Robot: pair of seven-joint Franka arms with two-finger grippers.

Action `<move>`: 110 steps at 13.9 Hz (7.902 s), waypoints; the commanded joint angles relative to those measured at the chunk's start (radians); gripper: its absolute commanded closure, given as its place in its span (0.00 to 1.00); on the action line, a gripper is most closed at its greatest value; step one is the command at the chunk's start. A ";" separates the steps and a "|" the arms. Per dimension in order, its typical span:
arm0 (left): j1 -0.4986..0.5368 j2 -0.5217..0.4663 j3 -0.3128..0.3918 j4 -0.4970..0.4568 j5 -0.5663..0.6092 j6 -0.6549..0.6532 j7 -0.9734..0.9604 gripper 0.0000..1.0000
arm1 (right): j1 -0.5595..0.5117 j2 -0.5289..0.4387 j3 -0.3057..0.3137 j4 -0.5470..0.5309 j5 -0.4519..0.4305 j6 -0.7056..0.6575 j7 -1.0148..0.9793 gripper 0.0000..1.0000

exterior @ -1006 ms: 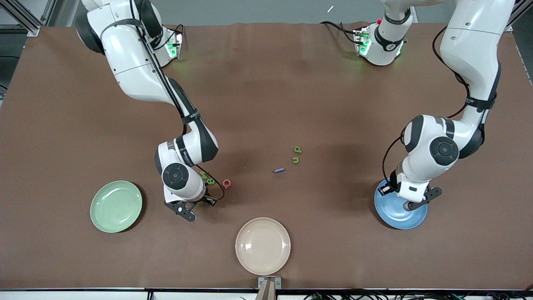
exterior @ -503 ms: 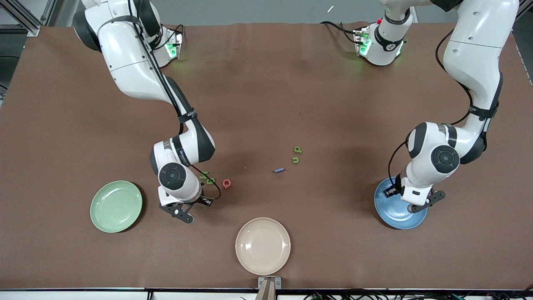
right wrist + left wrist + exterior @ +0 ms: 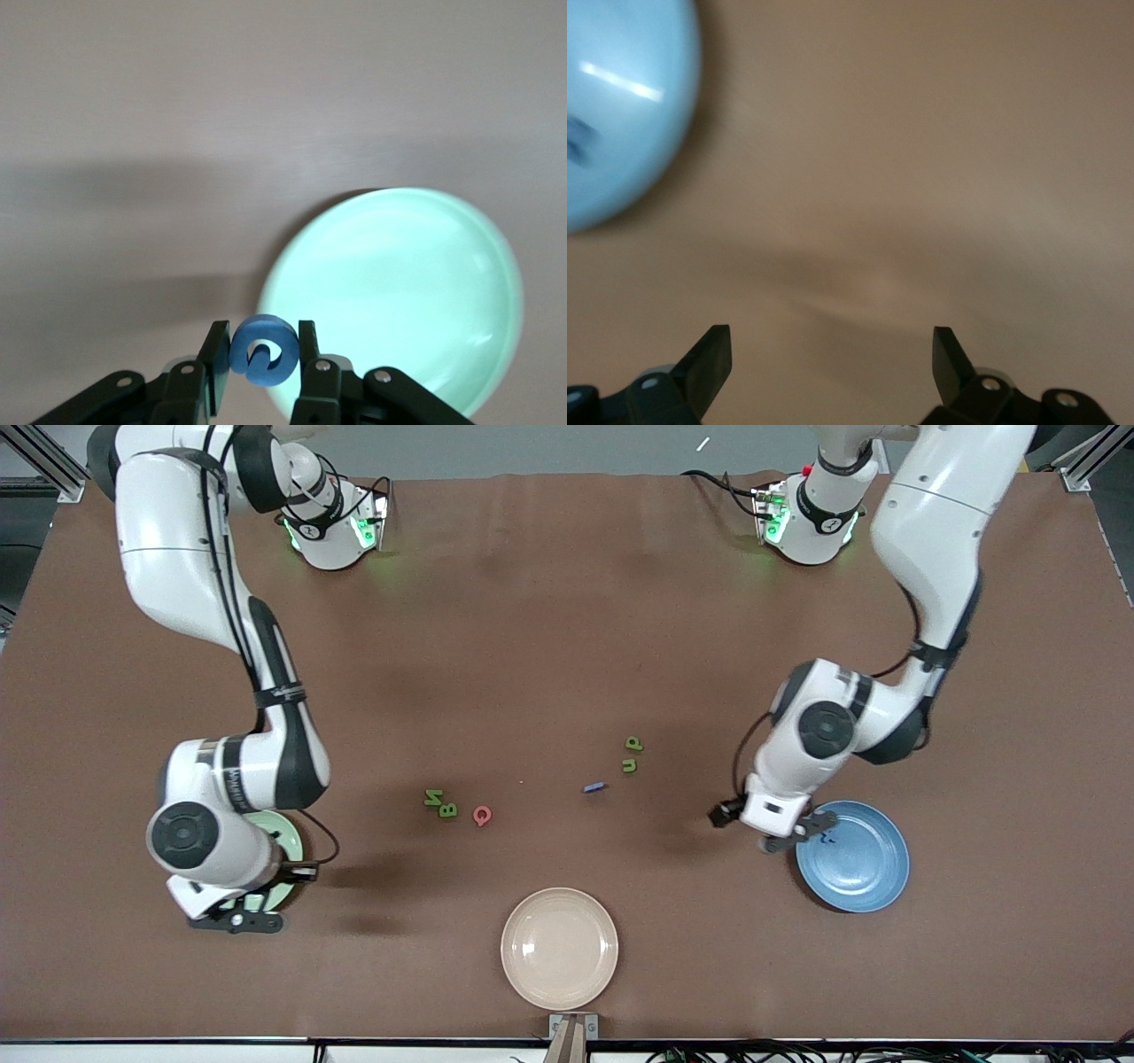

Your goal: Sort upper and lower case letters into plates

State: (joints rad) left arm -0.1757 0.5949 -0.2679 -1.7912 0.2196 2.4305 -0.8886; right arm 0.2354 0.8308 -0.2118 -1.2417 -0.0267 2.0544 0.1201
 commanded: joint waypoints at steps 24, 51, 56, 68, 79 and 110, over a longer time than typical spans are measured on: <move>-0.280 0.075 -0.007 -0.057 0.058 0.015 0.264 0.40 | 0.415 0.010 0.015 -0.200 0.217 0.220 0.966 0.03; 0.369 -0.095 -0.002 -0.042 0.070 -0.131 0.556 1.00 | 0.199 -0.062 -0.015 -0.113 0.214 0.009 0.482 0.98; 0.403 -0.109 -0.005 -0.059 0.069 -0.131 0.563 1.00 | -0.003 -0.076 -0.018 -0.120 0.208 -0.053 0.043 0.97; 0.397 -0.047 -0.008 -0.010 0.070 -0.096 0.562 1.00 | -0.076 -0.061 -0.018 -0.156 0.169 0.032 -0.228 0.00; 0.369 0.095 -0.007 0.171 0.072 -0.094 0.563 0.27 | 0.306 -0.131 -0.011 -0.306 0.238 0.090 0.352 0.00; -0.203 0.223 -0.039 0.236 0.009 -0.153 -0.954 0.24 | 0.409 -0.226 -0.009 -0.645 0.235 0.417 0.233 0.20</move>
State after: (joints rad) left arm -0.3591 0.8065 -0.3115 -1.5778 0.2415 2.2740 -1.8121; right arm 0.6265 0.6382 -0.2179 -1.8388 0.1933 2.4621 0.3495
